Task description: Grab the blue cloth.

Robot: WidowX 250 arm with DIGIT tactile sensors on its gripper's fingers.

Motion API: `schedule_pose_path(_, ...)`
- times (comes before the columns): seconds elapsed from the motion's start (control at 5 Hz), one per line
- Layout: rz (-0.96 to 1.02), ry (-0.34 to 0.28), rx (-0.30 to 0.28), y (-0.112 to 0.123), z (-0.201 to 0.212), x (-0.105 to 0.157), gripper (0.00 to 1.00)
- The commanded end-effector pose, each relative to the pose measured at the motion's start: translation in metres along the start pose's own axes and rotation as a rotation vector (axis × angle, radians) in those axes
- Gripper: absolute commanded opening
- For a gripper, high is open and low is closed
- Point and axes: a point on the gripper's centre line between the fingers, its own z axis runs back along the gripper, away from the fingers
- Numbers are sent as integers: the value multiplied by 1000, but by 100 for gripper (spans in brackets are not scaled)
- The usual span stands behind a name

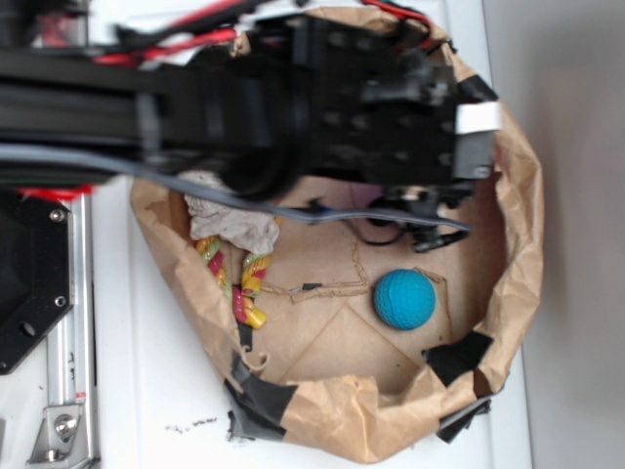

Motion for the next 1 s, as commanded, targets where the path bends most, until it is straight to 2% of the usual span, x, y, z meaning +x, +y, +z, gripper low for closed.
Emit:
schedule_pose_path(0.0,26,-40,96,19,-5,29,100)
schedule_pose_path(0.2,32,-51,85,23,-2,23,0)
schedule_pose_path(0.4,20,-70,80,21,6,19,0)
schedule_pose_path(0.8,10,-90,106,22,12,8,0)
